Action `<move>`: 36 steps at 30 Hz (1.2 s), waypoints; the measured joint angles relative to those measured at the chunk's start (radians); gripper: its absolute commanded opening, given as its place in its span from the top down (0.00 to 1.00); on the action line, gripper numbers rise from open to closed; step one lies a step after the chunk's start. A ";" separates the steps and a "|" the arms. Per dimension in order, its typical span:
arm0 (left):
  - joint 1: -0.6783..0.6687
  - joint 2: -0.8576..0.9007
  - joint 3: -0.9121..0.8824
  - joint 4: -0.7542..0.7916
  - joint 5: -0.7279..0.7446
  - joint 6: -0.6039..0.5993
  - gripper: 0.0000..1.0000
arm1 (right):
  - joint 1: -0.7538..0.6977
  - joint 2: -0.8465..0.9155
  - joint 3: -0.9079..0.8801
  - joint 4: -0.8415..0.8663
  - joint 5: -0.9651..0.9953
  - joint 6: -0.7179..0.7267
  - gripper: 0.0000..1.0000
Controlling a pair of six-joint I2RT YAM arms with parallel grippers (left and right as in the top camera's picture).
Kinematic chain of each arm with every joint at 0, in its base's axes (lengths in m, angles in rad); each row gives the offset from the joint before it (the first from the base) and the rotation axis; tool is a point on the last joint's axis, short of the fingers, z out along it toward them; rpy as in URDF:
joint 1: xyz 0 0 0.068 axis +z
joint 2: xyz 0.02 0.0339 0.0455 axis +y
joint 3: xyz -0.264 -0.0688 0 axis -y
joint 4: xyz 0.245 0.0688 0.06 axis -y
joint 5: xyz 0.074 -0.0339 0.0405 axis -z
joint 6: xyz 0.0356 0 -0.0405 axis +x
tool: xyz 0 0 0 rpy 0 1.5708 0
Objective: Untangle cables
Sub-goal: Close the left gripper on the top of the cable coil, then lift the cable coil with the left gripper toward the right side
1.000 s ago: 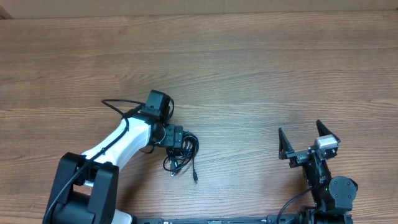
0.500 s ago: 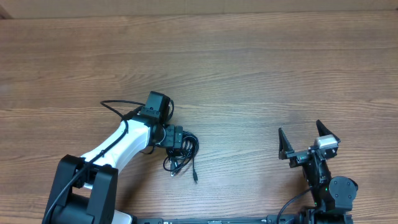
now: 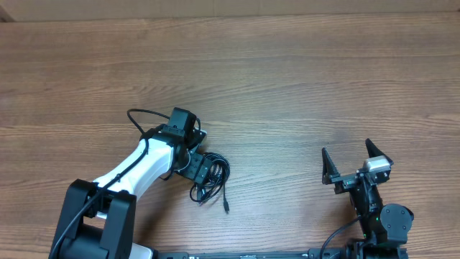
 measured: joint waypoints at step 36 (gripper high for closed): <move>0.002 0.080 0.163 -0.016 0.219 0.003 0.96 | 0.000 0.000 0.000 0.000 0.000 0.000 0.00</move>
